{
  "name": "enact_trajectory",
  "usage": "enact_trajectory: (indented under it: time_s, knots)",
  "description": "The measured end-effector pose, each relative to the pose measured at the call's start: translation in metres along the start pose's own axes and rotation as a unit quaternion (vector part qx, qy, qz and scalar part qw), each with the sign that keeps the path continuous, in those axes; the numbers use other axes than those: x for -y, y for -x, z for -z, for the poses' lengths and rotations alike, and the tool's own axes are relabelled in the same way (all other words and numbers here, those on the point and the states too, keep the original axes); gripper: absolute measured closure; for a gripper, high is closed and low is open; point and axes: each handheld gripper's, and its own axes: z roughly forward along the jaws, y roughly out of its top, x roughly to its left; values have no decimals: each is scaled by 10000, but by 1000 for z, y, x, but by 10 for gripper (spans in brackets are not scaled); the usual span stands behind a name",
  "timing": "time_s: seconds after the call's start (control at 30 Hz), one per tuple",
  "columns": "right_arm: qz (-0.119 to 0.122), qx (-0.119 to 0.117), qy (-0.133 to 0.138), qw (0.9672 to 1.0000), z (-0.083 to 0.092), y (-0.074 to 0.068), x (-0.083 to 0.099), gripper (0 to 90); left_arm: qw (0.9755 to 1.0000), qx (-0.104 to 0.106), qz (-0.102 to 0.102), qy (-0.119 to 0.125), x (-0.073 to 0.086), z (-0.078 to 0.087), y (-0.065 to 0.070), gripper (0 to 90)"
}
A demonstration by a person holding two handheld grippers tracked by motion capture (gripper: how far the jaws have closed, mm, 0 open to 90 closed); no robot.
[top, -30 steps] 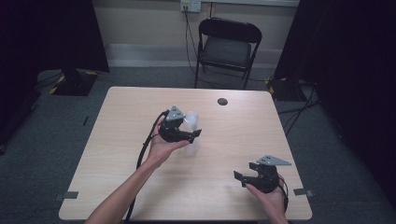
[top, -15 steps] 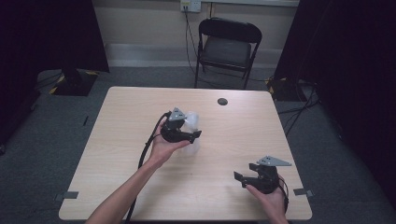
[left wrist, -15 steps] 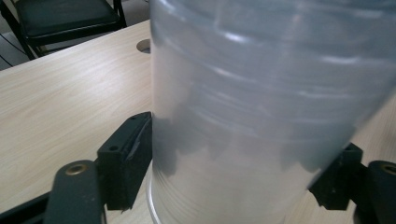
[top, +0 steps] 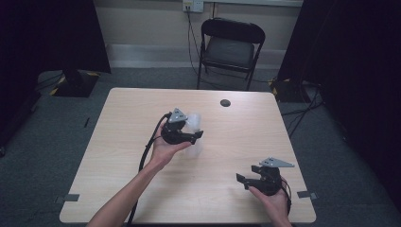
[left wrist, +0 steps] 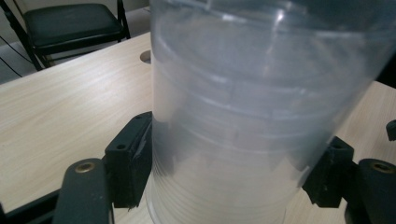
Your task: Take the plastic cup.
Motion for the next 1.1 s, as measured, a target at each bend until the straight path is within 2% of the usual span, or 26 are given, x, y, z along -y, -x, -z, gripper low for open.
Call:
enact_trajectory:
  time_s: [0.17, 0.33, 0.53, 0.7, 0.77, 0.8, 0.97, 1.0, 1.1]
  knots:
    - [22, 24, -4, 10000, -1, -1, 0, 210, 10000, 10, -8, 71, -2, 3, 0, 302]
    - [16, 3, -53, 10000, -2, -1, 0, 209, 9998, 24, 101, 160, -3, 5, 1, 307]
    - [-10, 7, -58, 10000, -2, 0, 1, 204, 9994, -101, -20, 328, -6, 10, 2, 312]
    - [-8, 6, -54, 10000, -2, 0, 1, 205, 9989, -118, 54, 442, -7, 13, 1, 314]
    - [-12, -12, -86, 10000, -3, 0, 1, 205, 9988, -118, 18, 466, -9, 14, 1, 315]
    - [-9, -17, -93, 10000, -3, 0, 1, 204, 9983, -118, 29, 566, -11, 16, 2, 316]
    - [-41, -22, -92, 9999, -4, 2, 1, 204, 9974, -91, 1, 719, -16, 21, 4, 318]
    - [-40, -20, -81, 10000, -4, 1, 1, 203, 9967, -67, 3, 808, -18, 23, 4, 323]
    - [-24, -18, -66, 10000, -4, 1, 1, 203, 9962, -49, 26, 867, -19, 25, 5, 325]
